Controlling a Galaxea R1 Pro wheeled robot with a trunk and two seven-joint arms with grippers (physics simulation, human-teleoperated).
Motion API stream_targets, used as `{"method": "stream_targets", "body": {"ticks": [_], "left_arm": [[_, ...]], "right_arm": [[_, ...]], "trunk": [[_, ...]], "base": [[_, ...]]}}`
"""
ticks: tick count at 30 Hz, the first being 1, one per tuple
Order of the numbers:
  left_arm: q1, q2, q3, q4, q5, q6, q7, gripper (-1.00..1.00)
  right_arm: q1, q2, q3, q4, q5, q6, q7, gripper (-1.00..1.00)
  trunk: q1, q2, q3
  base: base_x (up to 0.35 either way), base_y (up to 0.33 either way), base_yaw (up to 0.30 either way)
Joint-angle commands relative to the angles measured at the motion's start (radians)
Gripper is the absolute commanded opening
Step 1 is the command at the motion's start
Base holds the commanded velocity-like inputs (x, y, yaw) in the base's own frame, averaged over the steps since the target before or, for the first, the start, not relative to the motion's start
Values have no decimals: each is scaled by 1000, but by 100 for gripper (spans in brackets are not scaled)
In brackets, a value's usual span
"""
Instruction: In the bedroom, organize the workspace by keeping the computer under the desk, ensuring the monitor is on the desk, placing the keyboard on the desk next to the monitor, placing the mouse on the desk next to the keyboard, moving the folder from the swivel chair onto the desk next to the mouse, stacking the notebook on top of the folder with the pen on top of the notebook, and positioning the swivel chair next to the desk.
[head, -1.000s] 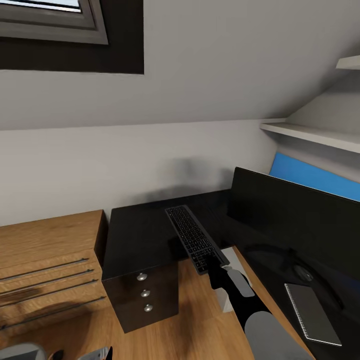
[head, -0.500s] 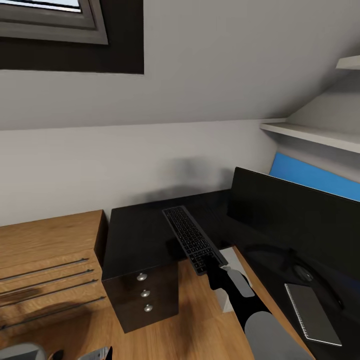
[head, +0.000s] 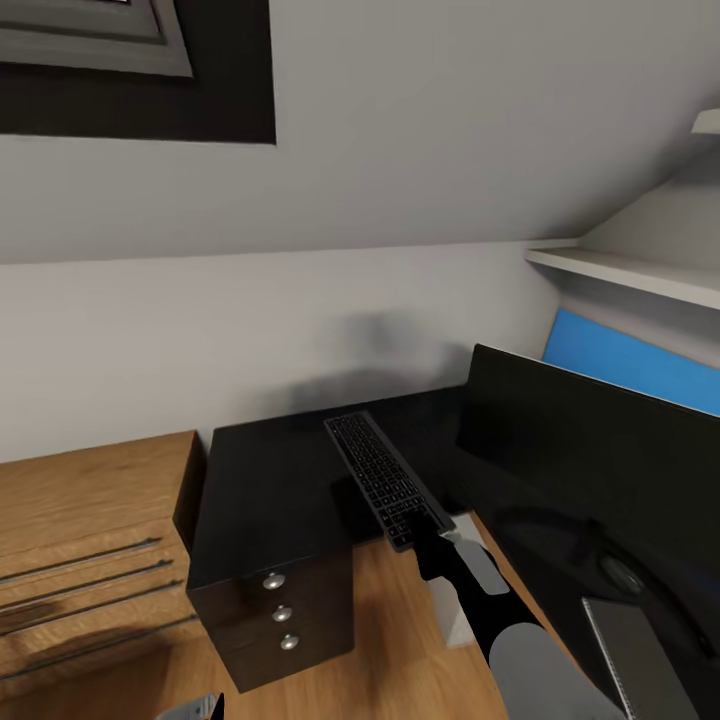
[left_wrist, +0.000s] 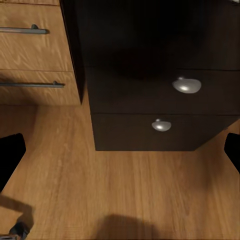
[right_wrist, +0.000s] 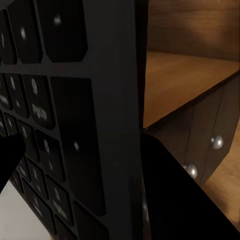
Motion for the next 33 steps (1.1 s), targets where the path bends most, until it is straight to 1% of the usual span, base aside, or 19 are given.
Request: {"method": "stream_targets", "body": {"ticks": [1, 8, 15, 33], "left_arm": [[-1, 0, -4, 1, 11, -2, -8, 100], [-1, 1, -4, 1, 11, -3, -8, 100], [-1, 2, -4, 1, 11, -4, -7, 100], [-1, 2, -4, 1, 11, -4, -7, 100]], "right_arm": [[-1, 1, -6, -2, -10, 3, -2, -100], [0, 1, -5, -2, -10, 3, -2, -100], [0, 1, -6, -2, -10, 4, -2, -100], [0, 1, -6, 0, -9, 17, -2, -100]], "trunk": [[1, -2, -2], [1, -2, -2], [1, -2, -2], [1, -2, -2]], "base": [[159, -5, 0], [55, 5, 0], [110, 100, 0], [5, 5, 0]]}}
